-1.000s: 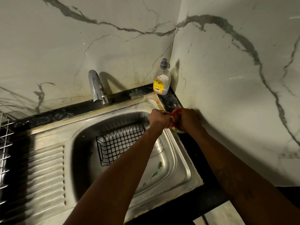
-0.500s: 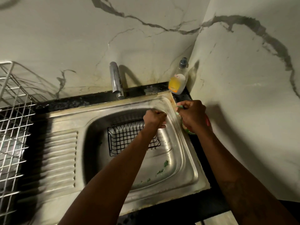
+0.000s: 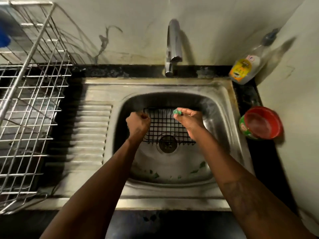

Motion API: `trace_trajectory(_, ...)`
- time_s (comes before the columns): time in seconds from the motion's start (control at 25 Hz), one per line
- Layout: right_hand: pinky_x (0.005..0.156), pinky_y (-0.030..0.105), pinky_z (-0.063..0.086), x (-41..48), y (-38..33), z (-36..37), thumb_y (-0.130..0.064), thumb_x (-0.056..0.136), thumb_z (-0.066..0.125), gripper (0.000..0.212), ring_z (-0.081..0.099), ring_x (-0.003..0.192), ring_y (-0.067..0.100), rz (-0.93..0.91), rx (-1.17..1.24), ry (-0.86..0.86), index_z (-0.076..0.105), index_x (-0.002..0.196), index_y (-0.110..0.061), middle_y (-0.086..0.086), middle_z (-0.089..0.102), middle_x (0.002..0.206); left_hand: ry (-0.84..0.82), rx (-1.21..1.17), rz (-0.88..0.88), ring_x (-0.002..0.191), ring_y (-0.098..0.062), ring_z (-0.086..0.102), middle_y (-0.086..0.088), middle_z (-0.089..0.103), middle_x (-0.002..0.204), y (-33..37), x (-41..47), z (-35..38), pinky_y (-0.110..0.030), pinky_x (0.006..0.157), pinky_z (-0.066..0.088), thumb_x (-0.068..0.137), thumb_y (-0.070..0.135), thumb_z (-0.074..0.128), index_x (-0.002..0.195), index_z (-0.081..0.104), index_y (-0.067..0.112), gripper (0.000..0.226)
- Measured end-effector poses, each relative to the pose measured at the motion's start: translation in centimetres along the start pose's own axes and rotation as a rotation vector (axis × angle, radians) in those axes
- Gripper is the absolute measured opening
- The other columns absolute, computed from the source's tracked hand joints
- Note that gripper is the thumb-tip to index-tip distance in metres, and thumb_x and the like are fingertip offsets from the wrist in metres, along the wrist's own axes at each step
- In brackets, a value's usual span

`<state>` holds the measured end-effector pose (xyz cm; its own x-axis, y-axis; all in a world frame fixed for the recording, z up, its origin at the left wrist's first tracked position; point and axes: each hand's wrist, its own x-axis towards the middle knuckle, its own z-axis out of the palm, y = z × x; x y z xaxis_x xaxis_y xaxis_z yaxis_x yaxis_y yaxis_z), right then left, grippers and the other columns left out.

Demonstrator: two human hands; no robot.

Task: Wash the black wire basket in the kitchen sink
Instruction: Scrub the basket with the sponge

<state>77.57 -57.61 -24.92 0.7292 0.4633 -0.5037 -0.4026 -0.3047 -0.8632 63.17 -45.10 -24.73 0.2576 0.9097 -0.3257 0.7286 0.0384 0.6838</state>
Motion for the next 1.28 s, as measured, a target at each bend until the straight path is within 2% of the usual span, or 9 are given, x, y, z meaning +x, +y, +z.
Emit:
trace_trajectory(0.12, 0.069, 0.008, 0.053, 1.5, 3.5, 1.5, 0.005, 0.08, 0.08, 0.036, 0.068, 0.087, 0.01, -0.023, -0.135, 0.015, 0.072, 0.115, -0.005, 0.007, 0.074, 0.104, 0.081, 0.069, 0.062, 0.056, -0.003, 0.056, 0.007, 0.061, 0.057, -2.1, 1.0, -0.1, -0.003, 0.052, 0.037, 0.085, 0.021, 0.065, 0.068, 0.072, 0.012, 0.02)
trace_trajectory(0.2, 0.071, 0.01, 0.054, 2.6, 5.3, 2.1, 0.002, 0.079, 0.082, 0.035, 0.069, 0.086, 0.009, -0.034, -0.21, 0.026, 0.074, 0.111, -0.008, 0.005, 0.075, 0.103, 0.087, 0.049, 0.071, 0.051, 0.0, 0.053, 0.004, 0.061, 0.054, -3.3, 1.9, 0.4, -0.003, 0.049, 0.036, 0.088, 0.022, 0.065, 0.066, 0.07, 0.009, 0.026)
trace_trajectory(0.36, 0.079, 0.014, 0.053, 4.5, 6.7, 3.1, -0.006, 0.079, 0.085, 0.03, 0.069, 0.09, 0.008, -0.145, -0.401, -0.011, 0.076, 0.106, -0.013, -0.001, 0.074, 0.1, -0.025, -0.093, 0.001, 0.058, -0.017, 0.071, -0.009, 0.073, 0.065, -4.3, 3.4, 1.9, -0.033, 0.064, 0.062, 0.089, 0.017, 0.064, 0.07, 0.071, 0.005, 0.024)
trace_trajectory(0.56, 0.07, 0.008, 0.047, 6.7, 6.9, 6.1, -0.014, 0.088, 0.077, 0.019, 0.066, 0.09, 0.005, -0.327, -0.677, -0.104, 0.077, 0.107, -0.018, -0.006, 0.073, 0.1, -0.267, -0.293, -0.207, 0.056, -0.033, 0.068, -0.019, 0.071, 0.07, -3.4, 3.7, 2.3, -0.054, 0.062, 0.064, 0.094, 0.006, 0.051, 0.085, 0.066, -0.001, 0.019)
trace_trajectory(0.68, 0.057, 0.011, 0.04, 7.3, 7.9, 6.8, -0.012, 0.093, 0.069, 0.014, 0.064, 0.083, 0.008, -0.428, -0.911, -0.192, 0.075, 0.096, -0.024, -0.003, 0.069, 0.092, -0.376, -0.265, -0.276, 0.054, -0.03, 0.065, -0.016, 0.067, 0.068, -3.0, 4.0, 2.2, -0.051, 0.065, 0.062, 0.105, 0.019, 0.05, 0.095, 0.064, -0.002, 0.028)
trace_trajectory(0.88, 0.062, 0.027, 0.048, 7.3, 9.1, 6.3, -0.016, 0.095, 0.064, 0.03, 0.061, 0.07, 0.008, -0.499, -1.03, -0.357, 0.065, 0.068, -0.028, -0.003, 0.063, 0.075, -0.476, -0.212, -0.427, 0.041, -0.022, 0.053, -0.009, 0.054, 0.062, -2.7, 6.1, 3.5, -0.04, 0.053, 0.057, 0.108, 0.012, 0.043, 0.088, 0.058, 0.008, 0.026)
trace_trajectory(1.0, 0.06, 0.012, 0.048, 6.1, 9.0, 5.3, -0.009, 0.091, 0.07, 0.022, 0.061, 0.069, -0.001, -0.577, -1.12, -0.553, 0.071, 0.071, -0.019, -0.009, 0.063, 0.072, -0.529, -0.146, -0.43, 0.045, -0.019, 0.052, -0.005, 0.052, 0.061, -2.6, 6.7, 3.6, -0.033, 0.049, 0.057, 0.108, 0.013, 0.041, 0.087, 0.056, 0.012, 0.026)
trace_trajectory(1.16, 0.06, 0.031, 0.053, 7.2, 8.6, 7.0, -0.003, 0.093, 0.056, 0.025, 0.059, 0.069, 0.013, -0.668, -1.062, -0.304, 0.065, 0.077, -0.021, -0.001, 0.062, 0.077, -0.538, -0.139, -0.414, 0.05, -0.019, 0.047, -0.005, 0.046, 0.064, -2.5, 6.4, 3.7, -0.025, 0.042, 0.051, 0.11, 0.014, 0.036, 0.081, 0.05, 0.013, 0.033)
trace_trajectory(1.28, 0.062, 0.025, 0.047, 6.7, 9.1, 8.1, -0.009, 0.094, 0.058, 0.016, 0.061, 0.08, 0.015, -0.539, -1.067, -0.347, 0.067, 0.086, -0.02, 0.006, 0.064, 0.092, -0.47, -0.141, -0.388, 0.044, -0.019, 0.051, -0.007, 0.05, 0.063, -2.8, 6.8, 3.9, -0.026, 0.036, 0.051, 0.109, 0.014, 0.039, 0.079, 0.053, 0.011, 0.033)
